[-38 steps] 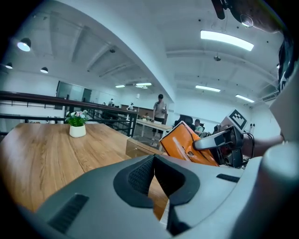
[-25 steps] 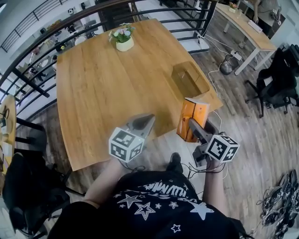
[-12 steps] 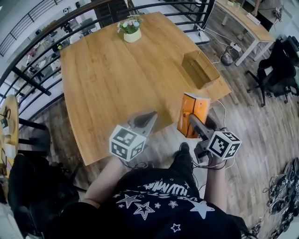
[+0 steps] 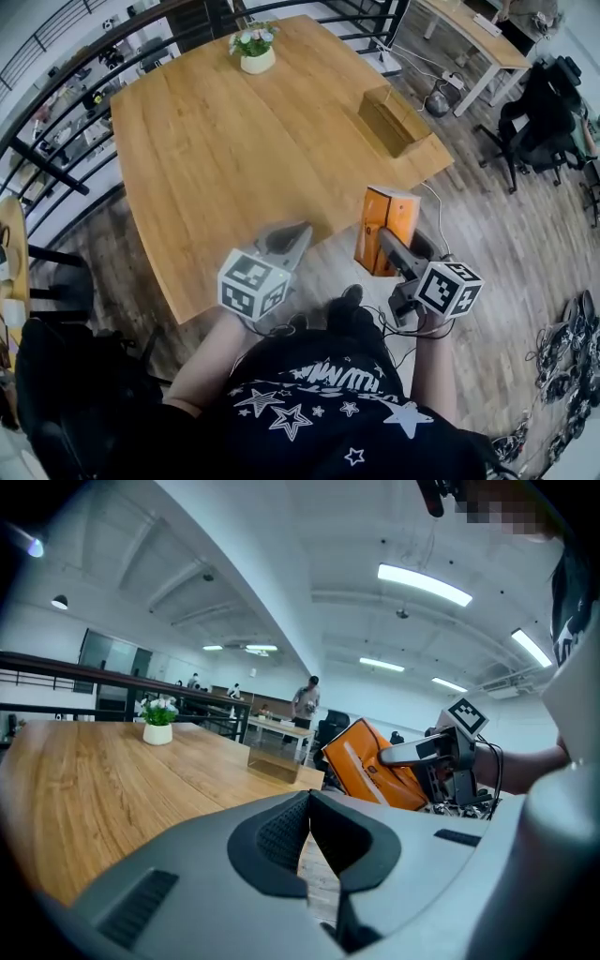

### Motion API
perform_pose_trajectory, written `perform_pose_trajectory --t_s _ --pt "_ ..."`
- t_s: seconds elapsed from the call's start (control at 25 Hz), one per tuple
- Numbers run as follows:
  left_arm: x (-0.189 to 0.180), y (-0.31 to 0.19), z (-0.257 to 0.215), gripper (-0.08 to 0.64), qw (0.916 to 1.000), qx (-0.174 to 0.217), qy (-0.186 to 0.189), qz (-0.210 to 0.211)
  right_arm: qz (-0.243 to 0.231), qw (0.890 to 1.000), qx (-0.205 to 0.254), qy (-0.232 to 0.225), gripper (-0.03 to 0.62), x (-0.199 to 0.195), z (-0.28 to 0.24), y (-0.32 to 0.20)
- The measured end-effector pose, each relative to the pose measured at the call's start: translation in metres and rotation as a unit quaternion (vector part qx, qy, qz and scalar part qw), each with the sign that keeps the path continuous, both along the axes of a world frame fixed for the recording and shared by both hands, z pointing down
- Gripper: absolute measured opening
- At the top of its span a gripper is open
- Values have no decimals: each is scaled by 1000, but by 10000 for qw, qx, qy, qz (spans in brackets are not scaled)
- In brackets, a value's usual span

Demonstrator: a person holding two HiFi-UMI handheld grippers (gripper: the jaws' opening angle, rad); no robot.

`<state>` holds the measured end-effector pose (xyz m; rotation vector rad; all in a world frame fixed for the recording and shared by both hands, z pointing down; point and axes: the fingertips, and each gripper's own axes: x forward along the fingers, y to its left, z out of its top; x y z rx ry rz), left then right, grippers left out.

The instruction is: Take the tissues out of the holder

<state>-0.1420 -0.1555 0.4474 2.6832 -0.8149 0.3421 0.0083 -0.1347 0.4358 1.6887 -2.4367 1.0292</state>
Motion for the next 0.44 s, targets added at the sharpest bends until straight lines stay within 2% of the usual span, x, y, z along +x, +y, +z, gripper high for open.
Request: perform_pose_trajectory --t_s 0.44 --pt "16 23 -5 14 9997 105 -1 209 251 9993 15 288 268 14 -11 31"
